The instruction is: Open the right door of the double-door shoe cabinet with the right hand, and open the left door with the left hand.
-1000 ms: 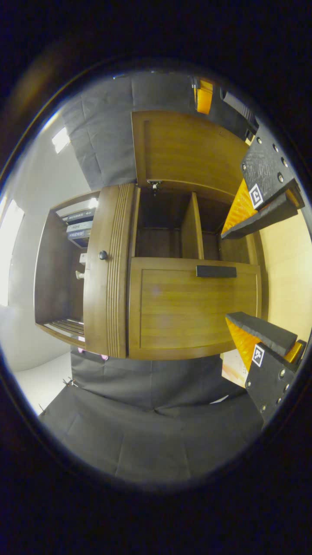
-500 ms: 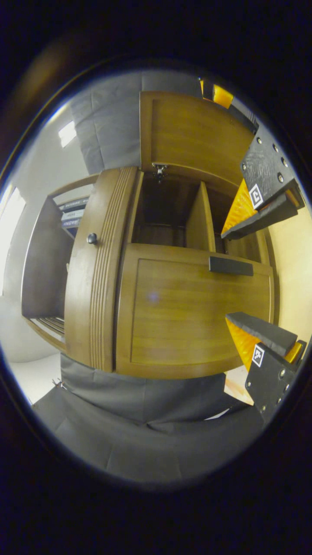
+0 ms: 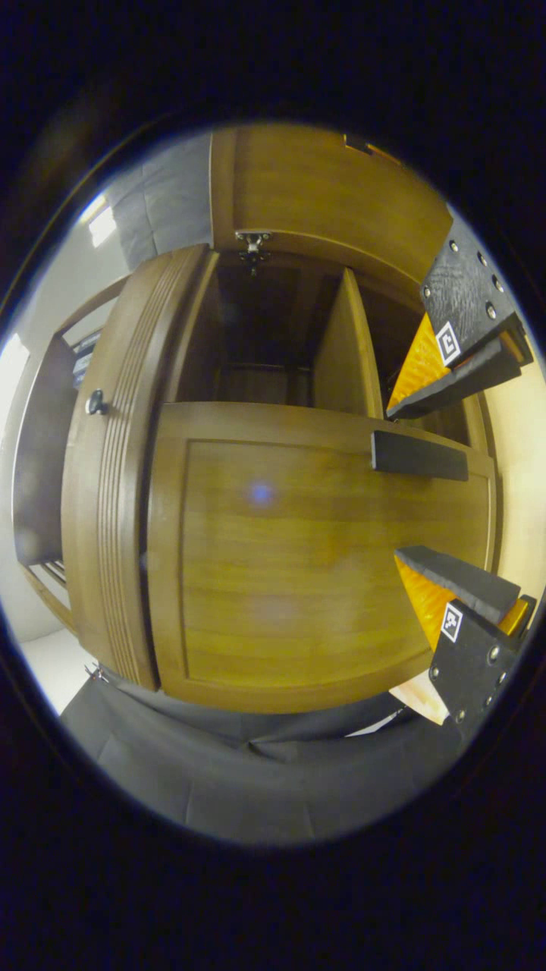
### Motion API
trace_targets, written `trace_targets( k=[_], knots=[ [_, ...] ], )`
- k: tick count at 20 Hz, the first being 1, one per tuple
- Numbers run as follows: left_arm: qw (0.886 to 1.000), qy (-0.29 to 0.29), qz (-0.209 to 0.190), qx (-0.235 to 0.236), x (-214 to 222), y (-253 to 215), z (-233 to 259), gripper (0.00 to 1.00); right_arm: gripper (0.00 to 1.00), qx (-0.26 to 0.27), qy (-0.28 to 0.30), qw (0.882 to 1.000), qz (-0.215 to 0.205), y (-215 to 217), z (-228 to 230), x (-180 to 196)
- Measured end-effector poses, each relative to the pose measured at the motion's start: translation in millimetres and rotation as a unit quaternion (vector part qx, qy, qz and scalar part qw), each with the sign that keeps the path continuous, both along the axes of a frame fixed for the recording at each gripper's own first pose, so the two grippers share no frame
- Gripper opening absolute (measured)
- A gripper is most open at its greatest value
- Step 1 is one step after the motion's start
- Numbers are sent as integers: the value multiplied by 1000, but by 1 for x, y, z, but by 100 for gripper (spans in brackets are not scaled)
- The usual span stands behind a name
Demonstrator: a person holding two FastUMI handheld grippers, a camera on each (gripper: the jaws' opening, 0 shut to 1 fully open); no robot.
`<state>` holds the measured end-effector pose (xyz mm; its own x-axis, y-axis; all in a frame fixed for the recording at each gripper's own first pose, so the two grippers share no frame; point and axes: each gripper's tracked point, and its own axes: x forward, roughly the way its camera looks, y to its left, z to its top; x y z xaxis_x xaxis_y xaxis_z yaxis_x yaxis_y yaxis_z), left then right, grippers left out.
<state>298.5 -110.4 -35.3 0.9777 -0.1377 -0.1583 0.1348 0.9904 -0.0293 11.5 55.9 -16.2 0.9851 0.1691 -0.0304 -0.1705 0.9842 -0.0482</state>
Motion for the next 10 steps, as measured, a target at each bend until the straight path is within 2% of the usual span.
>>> trace_targets(
  k=[1,2,5,8,9,10],
  knots=[
    [1000,2,3,3,5,-2,-5,98,95,-4,0,1000,6,1,-1,6],
    [1000,5,5,7,9,-3,-10,98,99,-8,0,1000,11,2,-1,12],
    [1000,11,4,11,19,-10,-23,98,100,0,3,1000,20,1,-5,24],
    [1000,12,22,11,28,-8,-34,65,96,-4,9,1000,27,3,-10,34],
    [999,13,28,10,29,-8,-35,73,99,-6,10,999,30,2,-12,36],
    [999,14,29,8,32,-8,-36,73,99,-6,11,999,33,3,-13,39]
  ],
)
